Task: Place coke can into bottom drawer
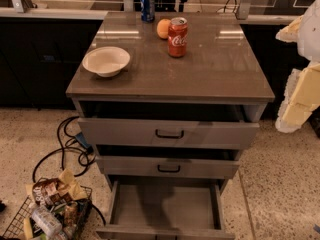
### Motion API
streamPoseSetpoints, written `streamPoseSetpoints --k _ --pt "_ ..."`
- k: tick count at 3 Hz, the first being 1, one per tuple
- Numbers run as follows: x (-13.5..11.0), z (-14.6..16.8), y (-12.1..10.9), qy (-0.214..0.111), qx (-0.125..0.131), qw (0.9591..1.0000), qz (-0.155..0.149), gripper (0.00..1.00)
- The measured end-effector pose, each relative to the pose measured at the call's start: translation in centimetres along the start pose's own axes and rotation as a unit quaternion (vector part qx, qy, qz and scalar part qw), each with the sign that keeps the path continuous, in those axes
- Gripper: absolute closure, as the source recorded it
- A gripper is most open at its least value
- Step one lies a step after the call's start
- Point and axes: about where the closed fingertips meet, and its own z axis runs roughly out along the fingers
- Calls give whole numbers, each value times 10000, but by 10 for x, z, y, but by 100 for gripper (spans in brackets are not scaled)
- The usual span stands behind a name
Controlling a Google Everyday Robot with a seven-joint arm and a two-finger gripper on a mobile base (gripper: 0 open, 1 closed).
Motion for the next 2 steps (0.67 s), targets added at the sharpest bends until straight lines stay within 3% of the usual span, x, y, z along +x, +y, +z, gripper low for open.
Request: streamPoseSetpoints --k 2 --pt "-4 2 -11 -145 44 9999 -6 0"
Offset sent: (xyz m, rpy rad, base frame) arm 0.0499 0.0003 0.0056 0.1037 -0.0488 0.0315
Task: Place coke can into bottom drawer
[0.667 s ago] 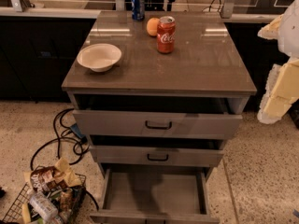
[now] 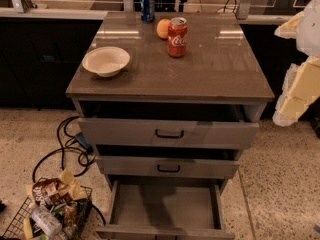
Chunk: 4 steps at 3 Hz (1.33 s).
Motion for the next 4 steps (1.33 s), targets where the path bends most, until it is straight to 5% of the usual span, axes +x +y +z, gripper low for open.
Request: streamPoseSetpoints --k 1,2,3,4 --pt "-13 10 -44 -461 121 9989 31 0" --pt "-32 25 -96 -1217 298 9918 257 0" --pt "-57 46 -148 -2212 529 9728 449 0" --pt "-74 66 -185 -3111 760 9442 771 0"
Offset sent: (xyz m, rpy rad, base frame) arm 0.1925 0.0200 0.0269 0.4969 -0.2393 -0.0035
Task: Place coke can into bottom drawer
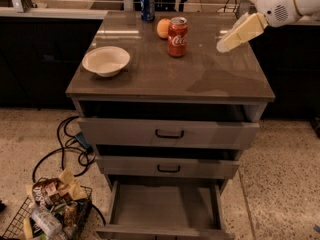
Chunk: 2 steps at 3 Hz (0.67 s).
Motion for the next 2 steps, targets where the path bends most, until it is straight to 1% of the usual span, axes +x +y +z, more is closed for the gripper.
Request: streamPoseSetpoints --k 1,2 --pt "-3 27 -28 -804 336 9956 346 0" --pt "3 42 -43 -1452 482 9866 567 0"
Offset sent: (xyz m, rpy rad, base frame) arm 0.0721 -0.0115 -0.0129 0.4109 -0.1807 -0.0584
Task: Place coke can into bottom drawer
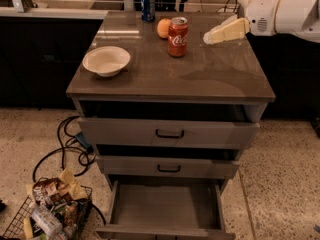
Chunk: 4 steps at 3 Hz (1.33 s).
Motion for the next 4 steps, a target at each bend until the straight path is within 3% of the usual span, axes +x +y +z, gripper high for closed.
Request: streamPoseSetpoints --k 2,4 --pt "4 15 -4 -23 -23 10000 94 0" --pt "21 67 -16 -238 100 9990 374 0"
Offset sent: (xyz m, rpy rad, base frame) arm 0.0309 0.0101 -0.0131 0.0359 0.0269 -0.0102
